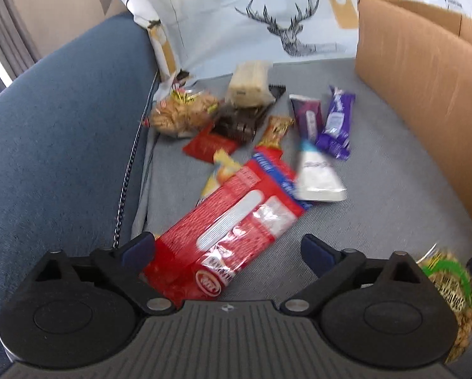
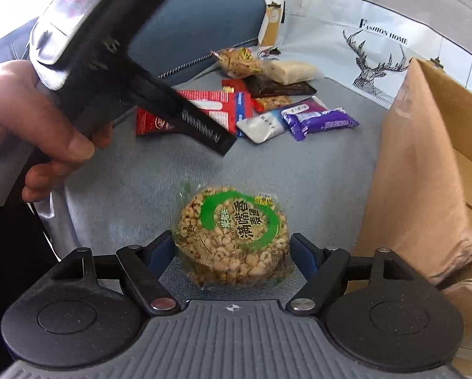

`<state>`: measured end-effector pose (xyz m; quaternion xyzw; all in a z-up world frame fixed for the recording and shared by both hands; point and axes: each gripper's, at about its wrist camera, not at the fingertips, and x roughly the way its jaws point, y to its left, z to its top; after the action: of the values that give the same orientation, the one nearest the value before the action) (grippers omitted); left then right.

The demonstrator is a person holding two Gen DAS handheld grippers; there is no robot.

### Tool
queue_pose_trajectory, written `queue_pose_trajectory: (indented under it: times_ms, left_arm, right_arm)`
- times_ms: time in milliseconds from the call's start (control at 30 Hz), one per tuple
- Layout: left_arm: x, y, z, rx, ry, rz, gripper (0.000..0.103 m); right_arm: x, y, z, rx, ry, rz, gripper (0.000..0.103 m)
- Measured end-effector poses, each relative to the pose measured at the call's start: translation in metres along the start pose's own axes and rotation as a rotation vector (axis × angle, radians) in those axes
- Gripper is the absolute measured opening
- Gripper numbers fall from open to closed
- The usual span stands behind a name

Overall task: Organize snacks
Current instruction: 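Grasp the green-labelled nut cake bag with the right gripper while the left tool approaches the red wafer pack, then grasp the red wafer pack with the left gripper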

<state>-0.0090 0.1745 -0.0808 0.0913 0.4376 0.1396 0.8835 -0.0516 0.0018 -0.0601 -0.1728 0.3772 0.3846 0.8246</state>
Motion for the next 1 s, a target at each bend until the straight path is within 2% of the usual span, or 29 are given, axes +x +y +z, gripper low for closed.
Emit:
queue_pose_trajectory:
  times_ms: [33,167,267,300,433,467,533,567,600,700,833,1000]
  left_arm:
    - [0.0,0.001,-0.001,0.0,0.002,-0.008,0.087]
    - [-0.008,0.009,-0.006,-0.012,-0.029,-0.032,0.048]
    - [-0.014,0.018,-0.004,-0.078,-0.03,-0.096,0.021]
    - [-0.014,0.022,-0.004,-0.108,-0.016,-0.131,0.018]
    - [-0.011,0.031,-0.005,-0.193,0.052,-0.244,0.018]
    - [-0.014,0.032,-0.005,-0.206,0.042,-0.244,0.02]
    - [-0.019,0.036,-0.004,-0.226,0.005,-0.218,0.042]
    - [-0.021,0.036,-0.003,-0.229,-0.017,-0.201,0.062]
    - [-0.024,0.035,-0.002,-0.226,-0.041,-0.187,0.076]
    - [-0.028,0.025,0.002,-0.175,-0.102,-0.13,0.089]
    - [-0.016,0.012,0.008,-0.087,-0.093,-0.088,0.101]
    - [0.007,-0.004,0.005,0.035,-0.048,-0.043,0.102]
  right_arm:
    - [0.002,0.0,0.0,0.003,0.002,0.001,0.082]
    - [0.011,-0.001,0.001,0.014,0.005,0.006,0.086]
    - [0.014,-0.004,0.001,0.043,0.003,0.007,0.088]
    - [0.014,-0.006,0.001,0.049,-0.001,0.01,0.089]
    - [0.013,-0.007,0.0,0.062,-0.015,0.024,0.091]
    - [0.013,-0.007,-0.001,0.063,-0.017,0.026,0.091]
    - [0.013,-0.007,-0.001,0.063,-0.02,0.03,0.091]
    - [0.013,-0.007,-0.001,0.064,-0.022,0.031,0.091]
    - [0.013,-0.007,-0.002,0.064,-0.023,0.033,0.091]
    - [0.015,-0.008,0.0,0.064,-0.021,0.034,0.092]
    - [0.02,-0.01,0.002,0.076,-0.013,0.037,0.093]
    - [0.022,-0.012,0.003,0.084,-0.011,0.044,0.093]
